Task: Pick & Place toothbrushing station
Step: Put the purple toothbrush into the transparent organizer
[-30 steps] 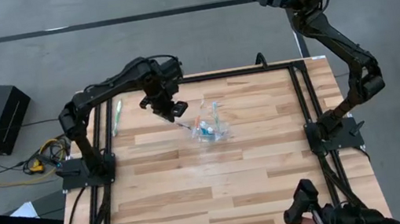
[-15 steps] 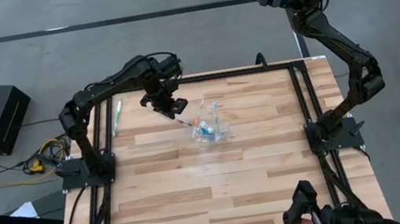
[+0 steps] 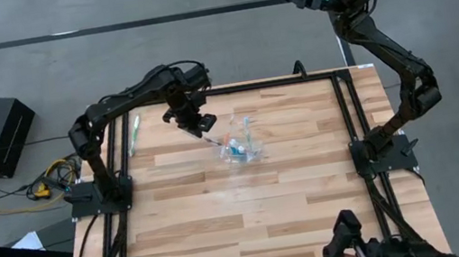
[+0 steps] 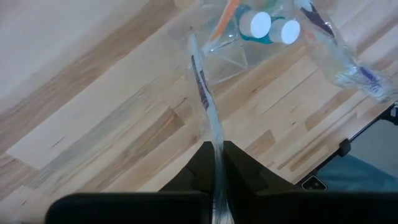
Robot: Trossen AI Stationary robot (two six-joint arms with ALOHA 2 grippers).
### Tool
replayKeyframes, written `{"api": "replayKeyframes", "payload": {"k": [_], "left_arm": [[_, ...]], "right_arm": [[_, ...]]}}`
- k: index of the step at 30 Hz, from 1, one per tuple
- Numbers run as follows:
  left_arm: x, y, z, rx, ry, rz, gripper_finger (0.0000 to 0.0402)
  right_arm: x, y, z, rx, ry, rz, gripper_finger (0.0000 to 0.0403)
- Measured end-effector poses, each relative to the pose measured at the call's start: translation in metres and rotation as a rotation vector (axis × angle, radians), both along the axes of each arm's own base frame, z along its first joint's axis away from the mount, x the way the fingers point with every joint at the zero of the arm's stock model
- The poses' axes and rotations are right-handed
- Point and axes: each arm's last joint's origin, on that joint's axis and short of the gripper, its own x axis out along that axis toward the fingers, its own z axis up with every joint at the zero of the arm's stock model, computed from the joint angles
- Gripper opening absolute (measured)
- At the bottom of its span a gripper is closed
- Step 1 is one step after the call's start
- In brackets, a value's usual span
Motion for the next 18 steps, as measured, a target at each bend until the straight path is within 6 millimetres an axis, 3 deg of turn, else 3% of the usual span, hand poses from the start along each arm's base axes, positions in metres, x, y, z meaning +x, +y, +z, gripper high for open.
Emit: {"api": "replayKeyframes", "payload": {"k": [18], "left_arm": [[0.017, 0.008, -0.027, -0.073, 0.025, -0.021, 0.0011]], "right_arm": [[0.0, 0.001, 0.0, -0.007, 0.013, 0.022, 0.0301]]}}
